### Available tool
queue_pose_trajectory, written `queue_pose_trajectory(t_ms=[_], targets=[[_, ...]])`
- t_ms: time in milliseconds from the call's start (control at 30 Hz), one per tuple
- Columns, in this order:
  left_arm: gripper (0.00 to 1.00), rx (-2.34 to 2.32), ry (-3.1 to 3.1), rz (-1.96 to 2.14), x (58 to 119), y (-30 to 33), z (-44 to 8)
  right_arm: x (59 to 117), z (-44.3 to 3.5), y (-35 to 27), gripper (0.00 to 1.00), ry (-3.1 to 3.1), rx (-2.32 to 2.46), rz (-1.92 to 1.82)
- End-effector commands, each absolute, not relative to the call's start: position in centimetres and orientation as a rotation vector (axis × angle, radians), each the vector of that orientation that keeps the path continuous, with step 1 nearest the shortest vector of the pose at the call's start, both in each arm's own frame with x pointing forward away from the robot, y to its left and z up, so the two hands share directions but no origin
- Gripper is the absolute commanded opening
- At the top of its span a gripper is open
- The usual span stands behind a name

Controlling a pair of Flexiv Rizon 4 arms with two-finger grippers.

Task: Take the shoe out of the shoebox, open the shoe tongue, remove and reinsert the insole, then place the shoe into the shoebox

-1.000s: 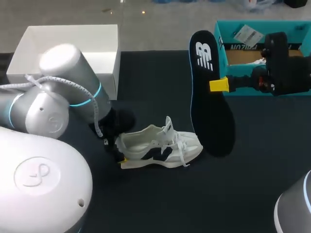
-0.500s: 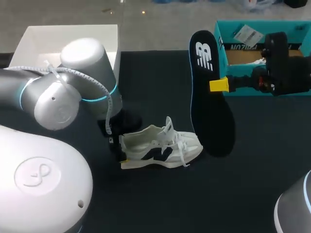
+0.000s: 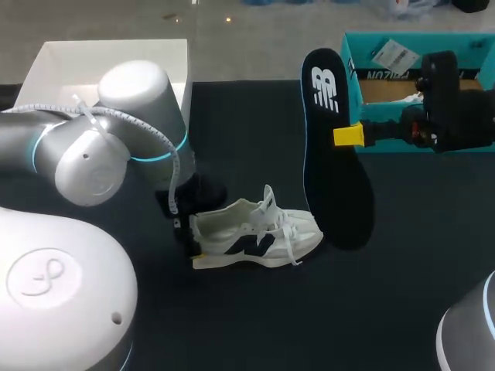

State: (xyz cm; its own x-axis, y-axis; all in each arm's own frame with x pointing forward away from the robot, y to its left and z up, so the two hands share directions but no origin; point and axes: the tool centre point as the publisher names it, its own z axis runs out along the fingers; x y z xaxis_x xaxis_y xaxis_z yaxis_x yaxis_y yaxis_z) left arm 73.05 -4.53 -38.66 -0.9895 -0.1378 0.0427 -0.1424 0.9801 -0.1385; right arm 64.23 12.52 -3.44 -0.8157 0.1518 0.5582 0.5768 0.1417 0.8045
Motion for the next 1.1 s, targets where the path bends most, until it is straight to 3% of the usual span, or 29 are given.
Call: queue_pose_trajectory(t_ms=[33,1100], targets=[[1.00,0.201,-3.103,0.197,73.0,-4.3,-38.1,64.3,-3.6,12.7,0.00,-2.082,-0.703,-1.717],[1.00,0.197,-3.169,0.147,74.0,-6.2,-30.7,64.3,-3.6,12.7,0.00,-2.082,-0.703,-1.717]])
